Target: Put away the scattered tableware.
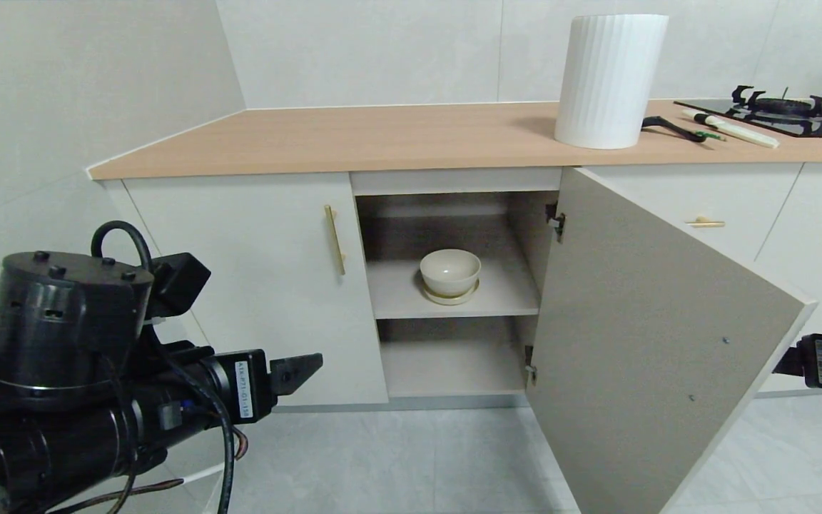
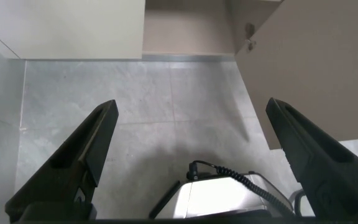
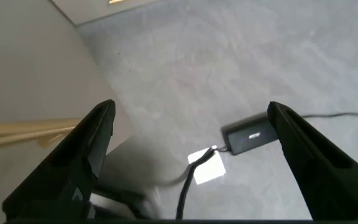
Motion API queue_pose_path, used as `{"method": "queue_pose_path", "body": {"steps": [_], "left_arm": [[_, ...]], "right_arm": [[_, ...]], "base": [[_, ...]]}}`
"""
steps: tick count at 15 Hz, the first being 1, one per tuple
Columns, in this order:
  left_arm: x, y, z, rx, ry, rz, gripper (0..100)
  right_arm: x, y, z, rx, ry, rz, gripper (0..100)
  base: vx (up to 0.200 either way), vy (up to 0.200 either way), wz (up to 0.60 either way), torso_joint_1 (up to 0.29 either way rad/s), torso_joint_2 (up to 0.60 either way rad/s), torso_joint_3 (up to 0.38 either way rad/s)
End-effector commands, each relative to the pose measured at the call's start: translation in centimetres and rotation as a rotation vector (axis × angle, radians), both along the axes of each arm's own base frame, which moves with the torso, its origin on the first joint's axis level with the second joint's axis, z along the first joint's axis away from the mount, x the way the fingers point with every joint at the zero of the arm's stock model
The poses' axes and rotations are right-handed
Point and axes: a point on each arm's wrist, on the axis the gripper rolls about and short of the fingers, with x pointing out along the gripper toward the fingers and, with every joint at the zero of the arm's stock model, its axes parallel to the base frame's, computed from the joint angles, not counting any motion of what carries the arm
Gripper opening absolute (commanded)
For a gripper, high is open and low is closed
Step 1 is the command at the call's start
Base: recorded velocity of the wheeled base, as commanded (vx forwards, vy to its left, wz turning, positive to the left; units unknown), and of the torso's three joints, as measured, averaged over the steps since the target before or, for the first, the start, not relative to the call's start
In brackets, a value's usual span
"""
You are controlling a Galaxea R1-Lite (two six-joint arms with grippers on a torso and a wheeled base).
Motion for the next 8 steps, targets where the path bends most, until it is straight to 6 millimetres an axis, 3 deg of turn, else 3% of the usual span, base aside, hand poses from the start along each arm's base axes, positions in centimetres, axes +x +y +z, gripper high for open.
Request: {"method": "queue_pose_path", "body": {"steps": [1,8], "left_arm": [[0.0,0.0,0.0,-0.001,-0.001,0.001,100],[0.0,0.0,0.0,-0.001,-0.001,0.001,100]], "right_arm": [[0.4,0.8,-0.4,0.02,0.014,0.029,100],[0.5,4.1,-0.7,0.102,-0.008,0.091,100]], "base": [[0.0,0.0,0.0,0.0,0.0,0.0],[0.0,0.0,0.0,0.0,0.0,0.0]]}}
